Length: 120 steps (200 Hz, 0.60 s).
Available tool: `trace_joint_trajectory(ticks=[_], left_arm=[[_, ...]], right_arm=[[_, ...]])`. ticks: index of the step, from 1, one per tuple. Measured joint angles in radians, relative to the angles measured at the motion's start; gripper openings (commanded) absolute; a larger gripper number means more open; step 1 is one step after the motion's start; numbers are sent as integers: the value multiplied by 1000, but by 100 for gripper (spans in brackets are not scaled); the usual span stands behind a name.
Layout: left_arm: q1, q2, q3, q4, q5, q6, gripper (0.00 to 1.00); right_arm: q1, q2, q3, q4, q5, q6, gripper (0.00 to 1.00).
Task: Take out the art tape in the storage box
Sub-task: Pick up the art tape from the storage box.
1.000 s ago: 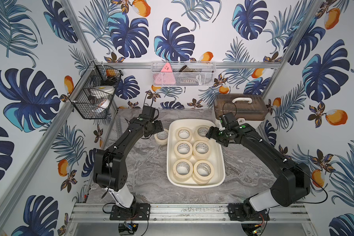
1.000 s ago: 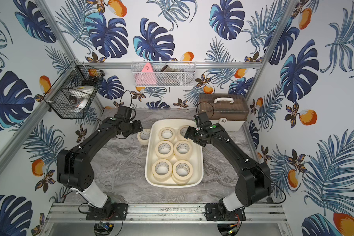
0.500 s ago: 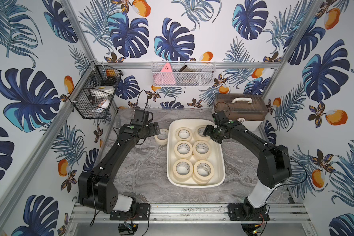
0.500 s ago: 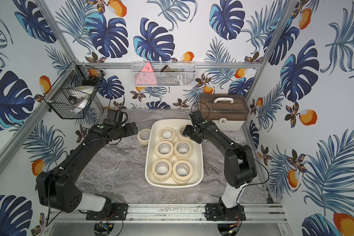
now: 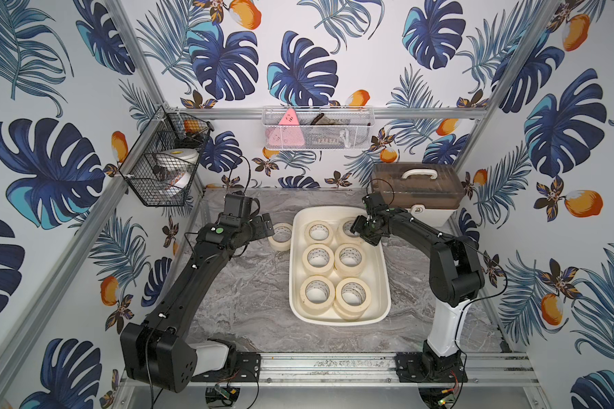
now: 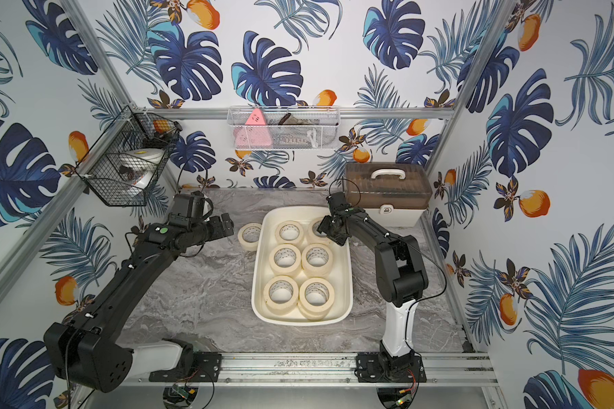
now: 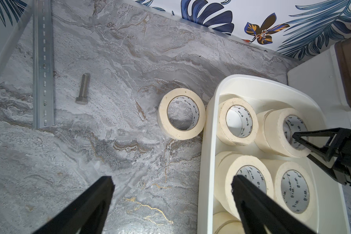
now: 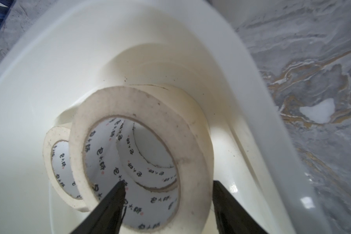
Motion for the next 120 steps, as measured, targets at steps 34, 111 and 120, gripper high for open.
trace_joint_trajectory(ticks=[34,111,120], left_arm=[[0,5,4,-3,0,0,99],[0,-12,17,-3,-4,0,99],[0,-12,17,-3,-4,0,99]], right_arm=[[-4,10,3,19,15,-1,61],[-6,52,30,32,6,-38,51],[-6,57,30,34,-2,-41,48]])
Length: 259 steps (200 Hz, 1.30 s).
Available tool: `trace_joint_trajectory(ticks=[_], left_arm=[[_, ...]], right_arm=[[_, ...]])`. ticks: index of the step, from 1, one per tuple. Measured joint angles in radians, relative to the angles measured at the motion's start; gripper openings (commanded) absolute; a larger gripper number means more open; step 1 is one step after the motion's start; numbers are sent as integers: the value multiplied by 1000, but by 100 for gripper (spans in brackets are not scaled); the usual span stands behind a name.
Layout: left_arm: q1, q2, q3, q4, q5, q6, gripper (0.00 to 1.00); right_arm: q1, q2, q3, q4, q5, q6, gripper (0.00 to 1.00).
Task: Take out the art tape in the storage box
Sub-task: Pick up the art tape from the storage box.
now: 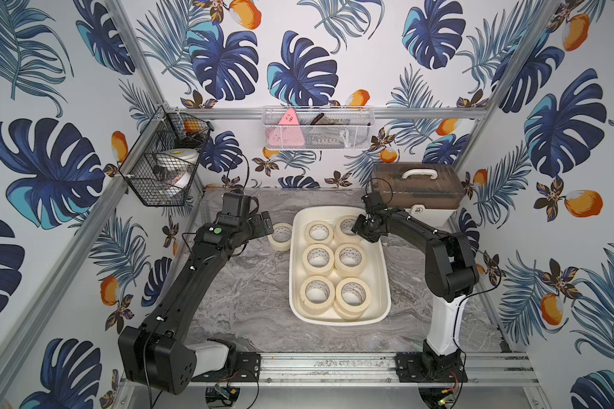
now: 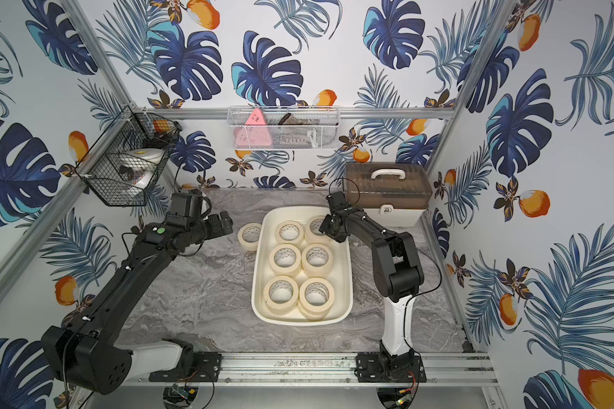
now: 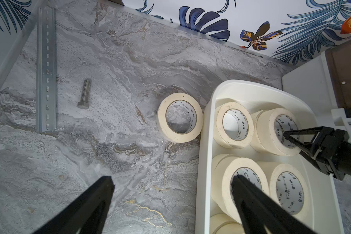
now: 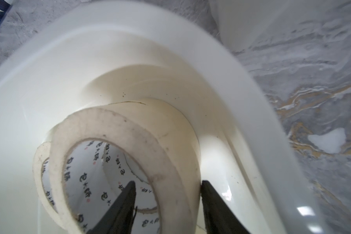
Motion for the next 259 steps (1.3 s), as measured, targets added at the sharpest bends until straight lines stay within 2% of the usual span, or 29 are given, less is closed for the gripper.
trace_joint_trajectory(ticks=[54,88,124,177,259], left_arm=[[0,-1,20,-3,0,0,99],[0,-2,27,-6,0,0,99],[-18,-6,51,-16,-3,3,99],[-96,5,153,-73,-55,59,96],[-243,89,353,-221,-132,189,86]], right_arm=[[1,-15,-12,6,-18,-37,23],[1,-57,-16,10,-38,-45,15],[3,-121,-29,11,-66,-66,12],[60,-214,-19,-2,-82,-75,10],[307,-248,98,-63,-37,-76,9]])
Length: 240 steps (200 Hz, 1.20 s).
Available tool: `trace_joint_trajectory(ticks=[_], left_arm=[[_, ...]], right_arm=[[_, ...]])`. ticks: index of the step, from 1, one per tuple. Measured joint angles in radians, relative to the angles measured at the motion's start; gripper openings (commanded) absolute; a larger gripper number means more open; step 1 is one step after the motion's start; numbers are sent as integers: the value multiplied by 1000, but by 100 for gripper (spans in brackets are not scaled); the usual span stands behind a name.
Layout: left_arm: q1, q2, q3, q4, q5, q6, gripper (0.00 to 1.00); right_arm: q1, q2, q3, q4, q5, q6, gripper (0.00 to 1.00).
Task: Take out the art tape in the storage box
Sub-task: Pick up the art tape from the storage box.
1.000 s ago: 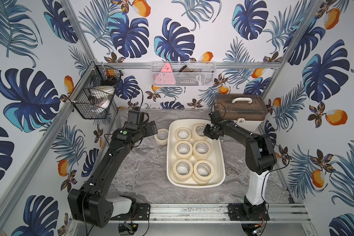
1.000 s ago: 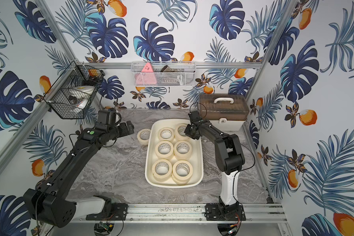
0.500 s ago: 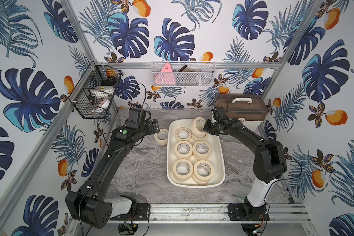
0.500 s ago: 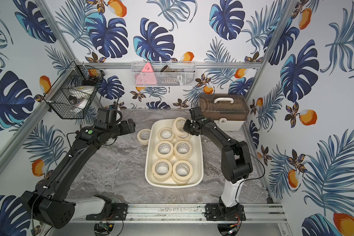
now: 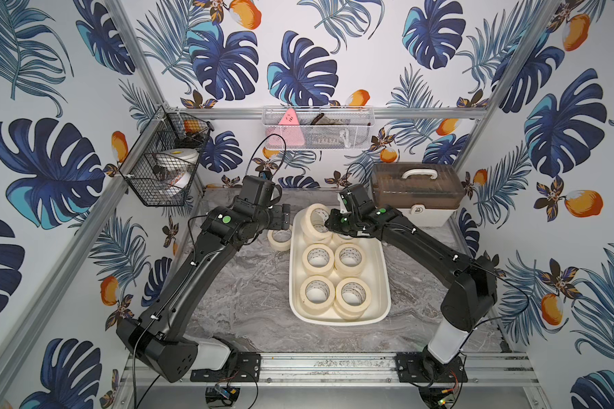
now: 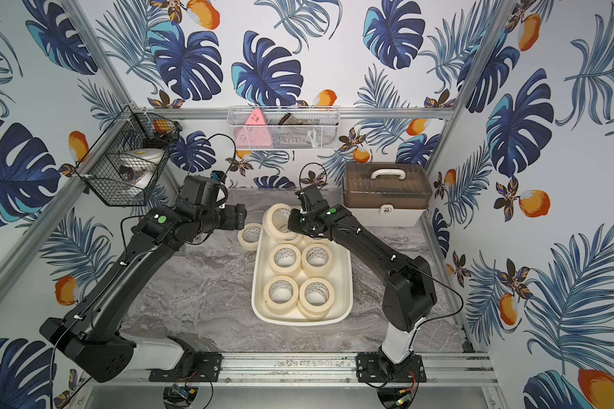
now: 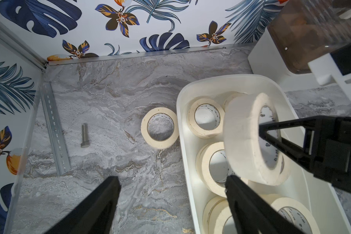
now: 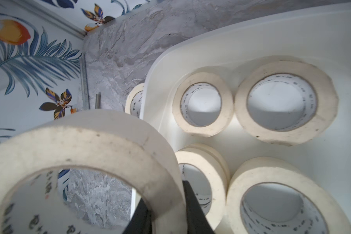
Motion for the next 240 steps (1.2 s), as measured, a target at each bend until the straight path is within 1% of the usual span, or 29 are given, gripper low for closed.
trace_joint_trajectory(ticks=[22,50,82,143,171,176,200,218,231,240], left_arm=[[-14,14,12,-27,-2,22,84],[-25,35,16,-60,-2,29,80],[-26,42,5,-74,-3,47,76],[-26,43,-42,-79,1,56,73],[-26,47,-68,-79,2,70,68],[-26,49,-70,-77,3,70,67],[-26,65,-77,-77,5,72,52],[-26,74,-78,-74,9,73,39],[-27,79,-80,-70,1,72,30],[-27,81,-84,-68,-4,71,23]], right_arm=[[56,17,34,-11,12,-1,9],[104,34,66,-23,50,0,9],[153,55,90,-47,61,0,9],[194,97,131,-57,87,0,9],[206,109,142,-57,90,0,9],[206,110,142,-58,90,0,9],[211,114,144,-58,102,0,11],[214,114,144,-58,108,1,13],[217,113,143,-61,115,6,17],[217,112,140,-59,120,9,23]])
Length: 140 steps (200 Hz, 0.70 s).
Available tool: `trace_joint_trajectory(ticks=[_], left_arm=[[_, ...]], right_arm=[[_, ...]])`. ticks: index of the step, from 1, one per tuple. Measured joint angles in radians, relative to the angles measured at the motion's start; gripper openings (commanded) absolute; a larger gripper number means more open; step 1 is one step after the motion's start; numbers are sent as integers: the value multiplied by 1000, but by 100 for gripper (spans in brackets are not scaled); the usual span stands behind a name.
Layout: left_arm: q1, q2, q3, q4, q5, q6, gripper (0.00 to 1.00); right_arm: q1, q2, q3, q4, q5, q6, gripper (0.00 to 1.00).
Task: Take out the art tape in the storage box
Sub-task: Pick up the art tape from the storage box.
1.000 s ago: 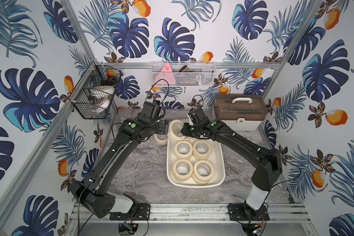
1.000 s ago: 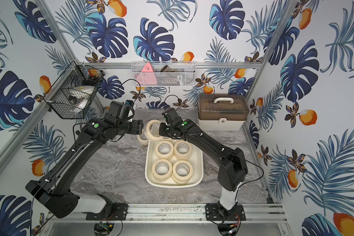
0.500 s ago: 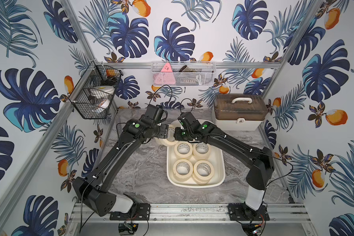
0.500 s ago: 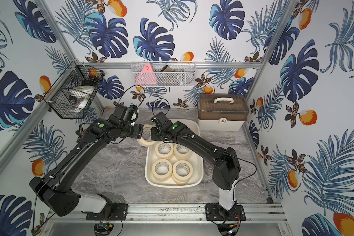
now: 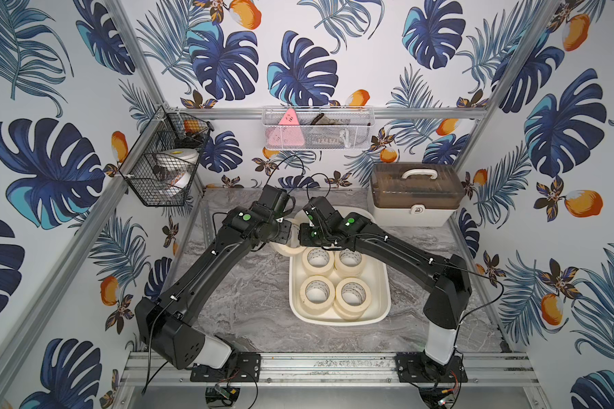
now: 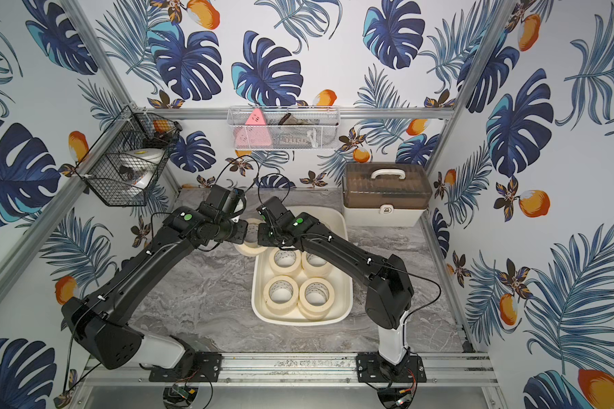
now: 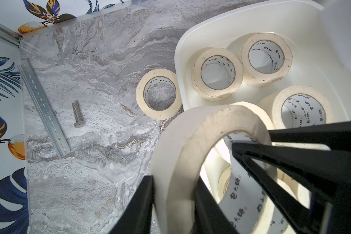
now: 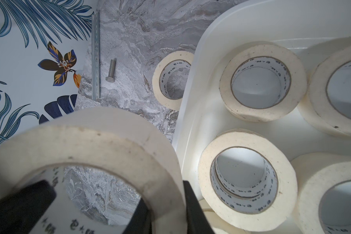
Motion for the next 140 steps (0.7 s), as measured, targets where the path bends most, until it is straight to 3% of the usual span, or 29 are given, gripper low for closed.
trace_joint_trajectory(ticks=[34,64,104,140], left_arm=[[2,5,-8,-10,-13,0,7],[2,7,-16,-6,-4,-3,0],[44,7,-28,12,6,-49,0],[140,14,-36,35,26,-111,0]], right_arm=[[1,-26,-13,10,-3,9,38],[0,-46,-25,9,0,3,52],[1,-104,-40,7,13,-2,64],[0,-173,-62,2,39,-13,68]])
